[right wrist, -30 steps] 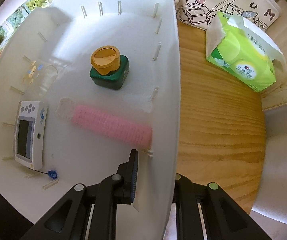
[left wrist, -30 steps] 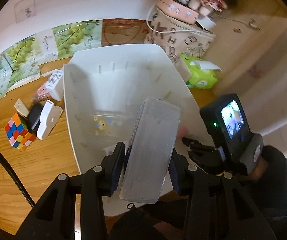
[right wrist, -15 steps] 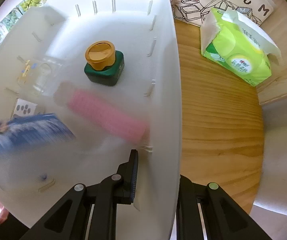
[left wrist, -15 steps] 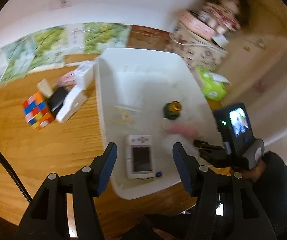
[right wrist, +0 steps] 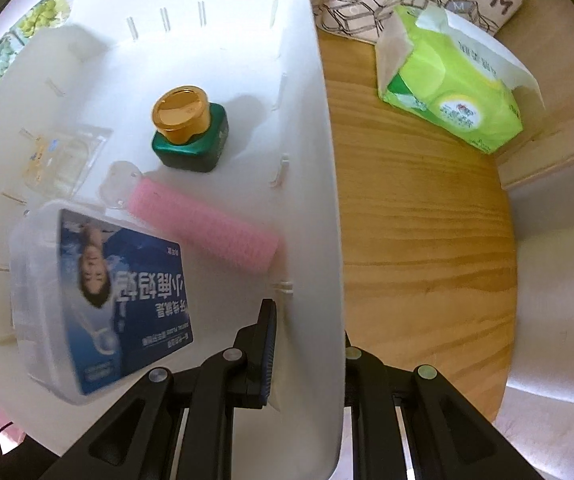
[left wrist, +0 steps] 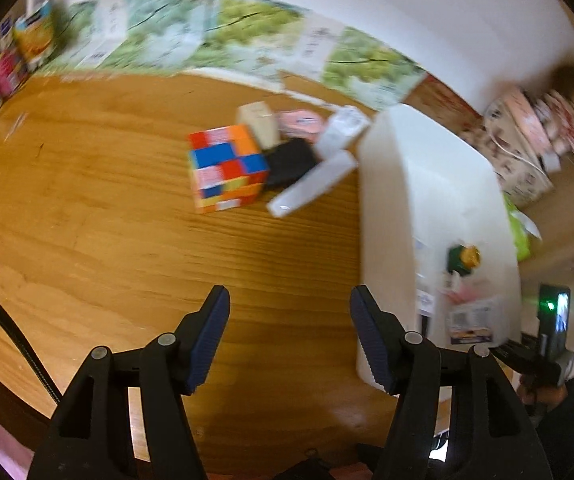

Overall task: Organize rigid objects
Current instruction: 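Move the left tool to the Rubik's cube and grasp it, then carry the Rubik's cube into the tray and release it with the left tool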

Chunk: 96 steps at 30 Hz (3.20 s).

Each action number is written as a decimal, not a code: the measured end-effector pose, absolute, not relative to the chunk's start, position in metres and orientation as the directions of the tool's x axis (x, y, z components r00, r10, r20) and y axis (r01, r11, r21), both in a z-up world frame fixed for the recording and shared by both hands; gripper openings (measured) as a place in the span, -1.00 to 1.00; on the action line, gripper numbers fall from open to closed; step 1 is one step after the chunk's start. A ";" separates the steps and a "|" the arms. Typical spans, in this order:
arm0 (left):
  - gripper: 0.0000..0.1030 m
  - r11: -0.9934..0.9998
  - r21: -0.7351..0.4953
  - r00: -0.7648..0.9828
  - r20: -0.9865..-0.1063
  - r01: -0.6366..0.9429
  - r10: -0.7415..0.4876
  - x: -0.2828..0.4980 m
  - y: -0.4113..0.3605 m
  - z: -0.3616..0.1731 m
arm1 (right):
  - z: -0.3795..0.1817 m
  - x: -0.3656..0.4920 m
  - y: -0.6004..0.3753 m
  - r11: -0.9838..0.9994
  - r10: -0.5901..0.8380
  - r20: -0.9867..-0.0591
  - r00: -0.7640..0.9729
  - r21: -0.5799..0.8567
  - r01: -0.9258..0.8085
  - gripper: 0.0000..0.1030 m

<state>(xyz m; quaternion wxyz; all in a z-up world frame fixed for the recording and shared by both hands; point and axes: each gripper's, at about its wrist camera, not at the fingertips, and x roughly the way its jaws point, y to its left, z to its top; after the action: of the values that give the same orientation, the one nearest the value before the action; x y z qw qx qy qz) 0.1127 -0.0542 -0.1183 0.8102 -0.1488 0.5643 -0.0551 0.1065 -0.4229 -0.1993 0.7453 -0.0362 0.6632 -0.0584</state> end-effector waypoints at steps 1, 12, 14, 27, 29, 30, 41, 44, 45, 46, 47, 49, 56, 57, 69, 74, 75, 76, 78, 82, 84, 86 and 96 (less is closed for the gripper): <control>0.29 0.947 -0.305 0.352 -0.901 -0.096 -0.254 0.116 -0.047 -0.122 | -0.200 0.108 -0.424 0.990 -0.137 -0.985 0.108 -0.132 0.049 -0.67; 0.60 0.937 -0.298 0.291 -0.926 -0.179 -0.239 0.166 -0.015 -0.150 | -0.215 0.124 -0.428 0.982 -0.153 -0.987 0.043 -0.147 0.122 -0.67; 0.61 0.938 -0.296 0.283 -0.929 -0.181 -0.239 0.177 -0.012 -0.153 | -0.219 0.126 -0.431 0.979 -0.159 -0.987 0.035 -0.153 0.138 -0.67; 0.61 0.913 -0.331 0.243 -0.931 -0.238 -0.273 0.236 0.002 -0.168 | -0.229 0.139 -0.437 0.961 -0.170 -0.985 -0.034 -0.173 0.217 -0.64; 0.61 0.913 -0.329 0.231 -0.933 -0.242 -0.275 0.242 0.001 -0.172 | -0.229 0.143 -0.438 0.959 -0.170 -0.985 -0.043 -0.175 0.222 -0.63; 0.61 0.914 -0.326 0.225 -0.935 -0.242 -0.274 0.244 0.000 -0.173 | -0.229 0.145 -0.440 0.959 -0.168 -0.985 -0.047 -0.175 0.225 -0.63; 0.59 0.903 -0.341 0.154 -0.938 -0.262 -0.310 0.248 0.001 -0.190 | -0.231 0.162 -0.444 0.951 -0.195 -0.977 -0.087 -0.210 0.227 -0.59; 0.59 0.900 -0.350 0.144 -0.936 -0.261 -0.322 0.249 0.001 -0.192 | -0.237 0.160 -0.441 0.949 -0.200 -0.976 -0.089 -0.215 0.232 -0.56; 0.58 0.897 -0.357 0.140 -0.933 -0.262 -0.330 0.249 0.002 -0.193 | -0.238 0.161 -0.439 0.948 -0.201 -0.976 -0.088 -0.217 0.234 -0.56; 0.53 0.892 -0.369 0.136 -0.929 -0.262 -0.345 0.250 0.002 -0.194 | -0.239 0.162 -0.439 0.947 -0.202 -0.975 -0.089 -0.218 0.237 -0.56; 0.45 0.885 -0.385 0.133 -0.923 -0.262 -0.362 0.250 0.002 -0.194 | -0.239 0.163 -0.438 0.946 -0.204 -0.975 -0.089 -0.219 0.239 -0.56; 0.45 0.882 -0.395 0.128 -0.919 -0.258 -0.374 0.251 0.002 -0.195 | -0.240 0.164 -0.437 0.943 -0.210 -0.974 -0.087 -0.225 0.246 -0.55; 0.42 0.891 -0.396 0.101 -0.918 -0.224 -0.383 0.250 0.004 -0.194 | -0.238 0.162 -0.436 0.936 -0.223 -0.973 -0.066 -0.232 0.264 -0.54; 0.41 0.893 -0.394 0.097 -0.919 -0.217 -0.382 0.249 0.003 -0.194 | -0.238 0.161 -0.435 0.936 -0.228 -0.972 -0.062 -0.236 0.262 -0.54; 0.31 0.917 -0.361 0.072 -0.933 -0.171 -0.353 0.223 -0.005 -0.186 | -0.233 0.149 -0.426 0.928 -0.252 -0.967 -0.036 -0.252 0.275 -0.52; 0.31 0.916 -0.341 0.083 -0.940 -0.211 -0.330 0.206 -0.010 -0.181 | -0.230 0.149 -0.417 0.939 -0.262 -0.964 -0.036 -0.263 0.223 -0.52; 0.31 0.914 -0.340 0.089 -0.940 -0.220 -0.328 0.200 -0.012 -0.178 | -0.230 0.149 -0.415 0.942 -0.260 -0.965 -0.038 -0.262 0.209 -0.52; 0.31 0.914 -0.339 0.094 -0.941 -0.224 -0.326 0.197 -0.013 -0.176 | -0.230 0.150 -0.413 0.947 -0.254 -0.966 -0.039 -0.257 0.192 -0.52; 0.31 0.913 -0.335 0.106 -0.942 -0.234 -0.319 0.188 -0.017 -0.170 | -0.229 0.148 -0.410 0.958 -0.236 -0.971 -0.031 -0.238 0.160 -0.52; 0.31 0.910 -0.329 0.139 -0.943 -0.251 -0.302 0.171 -0.029 -0.157 | -0.227 0.146 -0.407 0.973 -0.209 -0.978 -0.017 -0.210 0.102 -0.52; 0.31 0.913 -0.322 0.160 -0.944 -0.251 -0.289 0.164 -0.037 -0.147 | -0.226 0.145 -0.404 0.977 -0.201 -0.979 -0.014 -0.202 0.067 -0.52; 0.31 0.913 -0.323 0.181 -0.942 -0.249 -0.284 0.158 -0.042 -0.139 | -0.225 0.143 -0.401 0.981 -0.194 -0.981 -0.011 -0.194 0.031 -0.53; 0.31 0.916 -0.346 0.303 -0.912 -0.203 -0.277 0.136 -0.087 -0.095 | -0.221 0.135 -0.399 0.986 -0.131 -0.991 0.027 -0.133 -0.098 -0.80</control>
<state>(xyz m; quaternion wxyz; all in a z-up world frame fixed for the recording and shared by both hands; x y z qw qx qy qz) 0.1361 -0.0870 -0.0953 0.7812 -0.2035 0.5897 -0.0239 0.1345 -0.3994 -0.2206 0.7117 -0.0821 0.6975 -0.0115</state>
